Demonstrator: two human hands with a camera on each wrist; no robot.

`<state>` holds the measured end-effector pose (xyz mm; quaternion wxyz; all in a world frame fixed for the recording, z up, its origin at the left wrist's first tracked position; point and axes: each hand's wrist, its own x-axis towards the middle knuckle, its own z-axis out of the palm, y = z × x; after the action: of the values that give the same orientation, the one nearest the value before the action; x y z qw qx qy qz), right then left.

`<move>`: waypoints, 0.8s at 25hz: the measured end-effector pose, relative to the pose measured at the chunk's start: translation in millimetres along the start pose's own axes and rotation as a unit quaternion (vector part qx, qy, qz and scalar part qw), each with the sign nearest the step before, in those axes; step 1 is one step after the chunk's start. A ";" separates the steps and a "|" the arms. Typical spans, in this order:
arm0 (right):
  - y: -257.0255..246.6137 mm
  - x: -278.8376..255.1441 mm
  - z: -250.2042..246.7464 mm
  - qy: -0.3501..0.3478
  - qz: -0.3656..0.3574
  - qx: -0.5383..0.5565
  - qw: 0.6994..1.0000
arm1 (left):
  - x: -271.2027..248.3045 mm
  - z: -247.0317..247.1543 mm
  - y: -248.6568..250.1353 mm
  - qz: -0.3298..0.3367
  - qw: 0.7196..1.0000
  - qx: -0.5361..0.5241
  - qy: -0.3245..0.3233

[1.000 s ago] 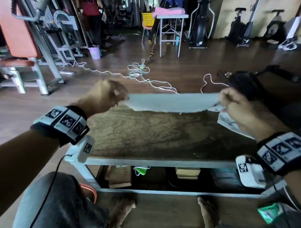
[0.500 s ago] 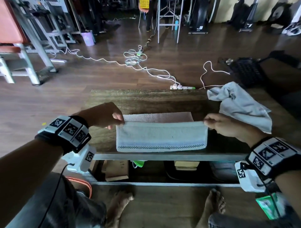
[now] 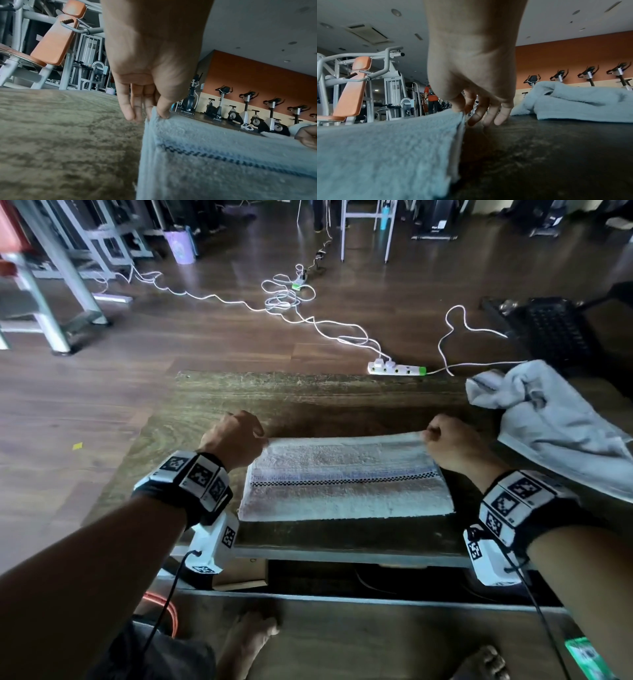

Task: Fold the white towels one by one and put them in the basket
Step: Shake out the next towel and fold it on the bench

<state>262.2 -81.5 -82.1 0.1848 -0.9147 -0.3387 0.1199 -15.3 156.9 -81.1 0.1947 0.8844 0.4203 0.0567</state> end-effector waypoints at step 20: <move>1.7 -3.5 7.2 0.032 -0.051 -0.016 0.998 | 2.7 -0.6 -6.6 0.015 0.998 0.058 -0.012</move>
<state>258.0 -83.1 -89.0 0.1870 -0.9026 -0.3803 0.0759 -18.5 162.9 -83.2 0.1476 0.9008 0.4076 0.0248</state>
